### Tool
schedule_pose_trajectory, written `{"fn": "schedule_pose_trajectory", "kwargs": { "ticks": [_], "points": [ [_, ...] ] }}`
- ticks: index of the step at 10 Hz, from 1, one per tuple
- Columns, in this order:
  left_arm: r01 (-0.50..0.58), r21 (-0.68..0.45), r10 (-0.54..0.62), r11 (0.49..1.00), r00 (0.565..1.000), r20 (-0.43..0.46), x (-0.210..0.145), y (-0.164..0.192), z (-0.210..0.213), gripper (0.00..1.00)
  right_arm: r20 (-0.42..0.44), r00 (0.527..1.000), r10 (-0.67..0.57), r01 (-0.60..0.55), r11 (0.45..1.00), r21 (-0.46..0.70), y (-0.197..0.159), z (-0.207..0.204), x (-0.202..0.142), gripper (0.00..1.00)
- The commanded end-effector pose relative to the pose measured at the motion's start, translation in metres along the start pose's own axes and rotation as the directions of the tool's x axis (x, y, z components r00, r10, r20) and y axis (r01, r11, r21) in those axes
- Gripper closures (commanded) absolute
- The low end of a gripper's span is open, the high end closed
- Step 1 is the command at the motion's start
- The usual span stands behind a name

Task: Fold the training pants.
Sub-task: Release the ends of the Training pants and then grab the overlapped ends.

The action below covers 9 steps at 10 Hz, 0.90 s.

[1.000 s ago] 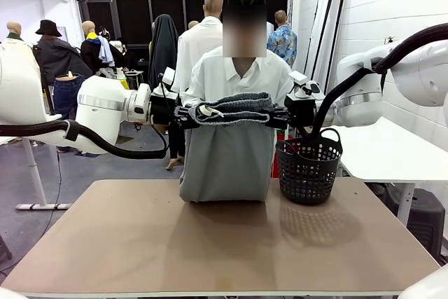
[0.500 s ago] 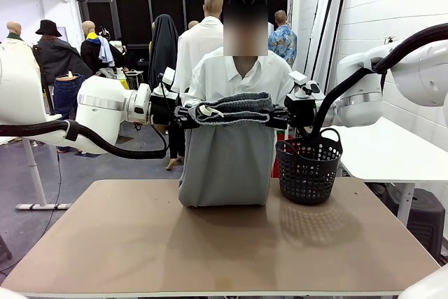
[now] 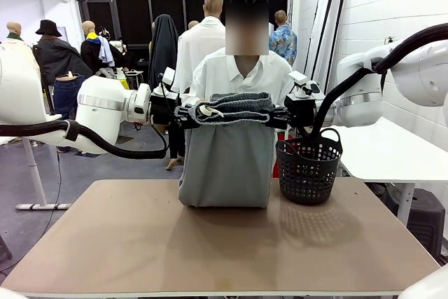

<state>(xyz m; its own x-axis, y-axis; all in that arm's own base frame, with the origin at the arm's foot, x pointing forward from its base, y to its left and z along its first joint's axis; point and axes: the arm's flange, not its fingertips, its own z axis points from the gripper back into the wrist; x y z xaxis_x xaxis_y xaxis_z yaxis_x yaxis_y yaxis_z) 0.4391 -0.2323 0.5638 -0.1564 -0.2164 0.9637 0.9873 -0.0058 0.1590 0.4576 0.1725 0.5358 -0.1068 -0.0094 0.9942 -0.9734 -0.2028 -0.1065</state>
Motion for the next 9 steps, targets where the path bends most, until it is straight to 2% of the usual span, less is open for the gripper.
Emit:
{"fn": "schedule_pose_trajectory", "kwargs": {
  "ticks": [1,9],
  "points": [
    [0.012,0.010,-0.012,1.000,1.000,0.022,0.0026,-0.0043,0.0003,1.00,0.013,1.000,0.002,-0.002,1.000,0.001,0.0012,-0.0011,0.0023,1.00],
    [0.012,0.010,-0.012,1.000,1.000,0.022,0.0026,-0.0043,0.0003,1.00,0.013,1.000,0.002,-0.002,1.000,0.001,0.0012,-0.0011,0.0023,1.00]
  ]
}}
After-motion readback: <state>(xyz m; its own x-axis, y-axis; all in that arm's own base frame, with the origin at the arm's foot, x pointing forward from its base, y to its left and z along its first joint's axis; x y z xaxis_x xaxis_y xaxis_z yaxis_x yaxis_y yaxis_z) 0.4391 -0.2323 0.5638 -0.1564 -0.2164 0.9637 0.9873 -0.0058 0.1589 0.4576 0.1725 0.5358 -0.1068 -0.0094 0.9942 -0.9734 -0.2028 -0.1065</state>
